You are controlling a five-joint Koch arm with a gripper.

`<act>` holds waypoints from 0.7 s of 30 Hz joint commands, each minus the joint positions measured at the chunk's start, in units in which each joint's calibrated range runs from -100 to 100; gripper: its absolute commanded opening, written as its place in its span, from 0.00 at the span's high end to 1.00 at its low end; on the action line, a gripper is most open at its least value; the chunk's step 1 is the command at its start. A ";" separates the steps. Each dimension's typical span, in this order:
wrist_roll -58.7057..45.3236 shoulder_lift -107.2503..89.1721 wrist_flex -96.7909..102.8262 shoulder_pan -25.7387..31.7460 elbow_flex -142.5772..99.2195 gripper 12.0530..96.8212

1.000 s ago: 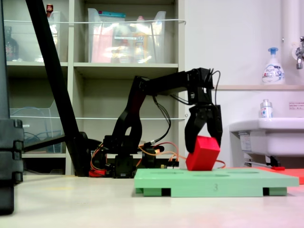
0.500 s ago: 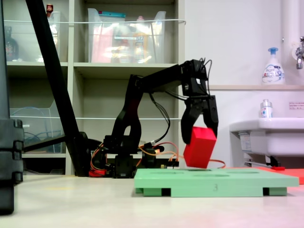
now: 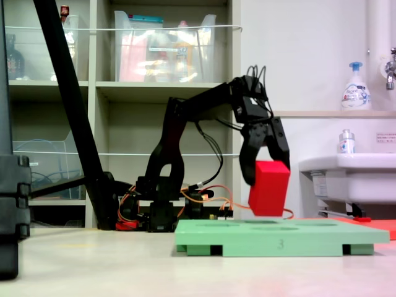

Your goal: Put the square block into the corresponding hole

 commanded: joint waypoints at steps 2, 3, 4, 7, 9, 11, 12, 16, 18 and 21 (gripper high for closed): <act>-0.49 1.26 2.74 -0.05 3.75 0.71; -0.49 1.96 2.07 0.10 3.55 0.71; -0.49 2.80 1.30 0.20 3.55 0.71; -0.49 3.77 -0.34 0.44 3.15 0.71; -0.49 3.91 -1.20 0.63 3.05 0.71; -0.49 3.91 -2.17 0.83 2.65 0.71; -0.49 3.91 -2.65 0.93 2.45 0.71; -0.44 3.91 -6.31 1.56 2.05 0.71; -0.29 3.91 -8.23 2.00 1.55 0.71; 0.39 3.63 -10.06 2.74 -0.54 0.71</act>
